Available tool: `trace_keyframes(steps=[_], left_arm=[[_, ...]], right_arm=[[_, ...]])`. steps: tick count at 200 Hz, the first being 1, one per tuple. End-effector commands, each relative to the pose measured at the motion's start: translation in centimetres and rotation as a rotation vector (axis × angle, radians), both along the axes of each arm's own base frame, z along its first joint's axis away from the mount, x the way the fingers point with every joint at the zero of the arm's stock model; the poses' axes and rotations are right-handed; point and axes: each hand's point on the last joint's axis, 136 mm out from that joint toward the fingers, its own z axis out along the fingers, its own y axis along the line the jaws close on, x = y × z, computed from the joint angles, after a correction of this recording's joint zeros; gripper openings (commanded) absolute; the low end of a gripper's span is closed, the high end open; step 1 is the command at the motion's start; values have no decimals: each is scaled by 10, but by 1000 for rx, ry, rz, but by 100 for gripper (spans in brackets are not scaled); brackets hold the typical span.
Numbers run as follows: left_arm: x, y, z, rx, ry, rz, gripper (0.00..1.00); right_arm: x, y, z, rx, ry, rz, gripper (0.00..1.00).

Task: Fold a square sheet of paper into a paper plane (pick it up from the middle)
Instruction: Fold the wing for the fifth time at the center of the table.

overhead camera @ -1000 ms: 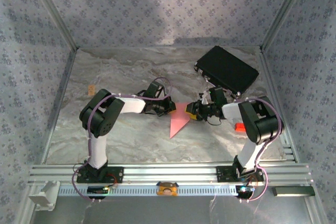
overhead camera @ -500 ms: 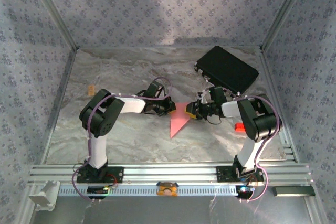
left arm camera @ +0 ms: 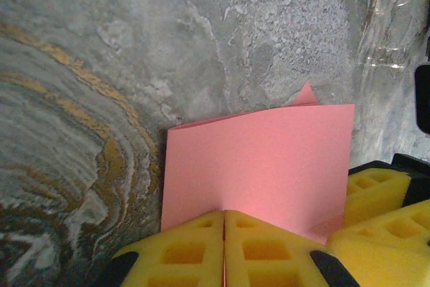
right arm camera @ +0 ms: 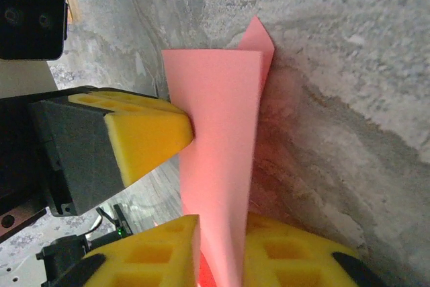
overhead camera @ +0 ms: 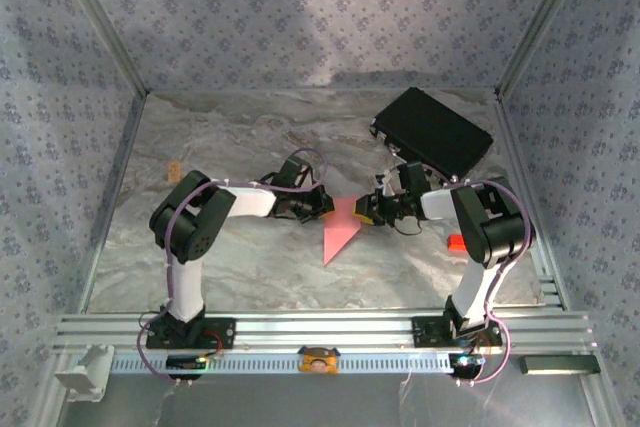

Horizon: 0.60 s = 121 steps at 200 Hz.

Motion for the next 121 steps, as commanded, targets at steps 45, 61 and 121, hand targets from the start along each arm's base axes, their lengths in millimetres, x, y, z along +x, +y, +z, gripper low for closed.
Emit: trace_keyframes(steps=[45,61,121], left_arm=[[-8,6,31,-28,-41,-17,22],[-6,12,43,-7,-95,-11,28],[-29,24,56,165,-276,-99,35]], right_arm=[[-2,0,7,11,23,-9,5],[-1,-4,10,2,36,-62,3],[-2,-24,9,-20,149,-349,1]])
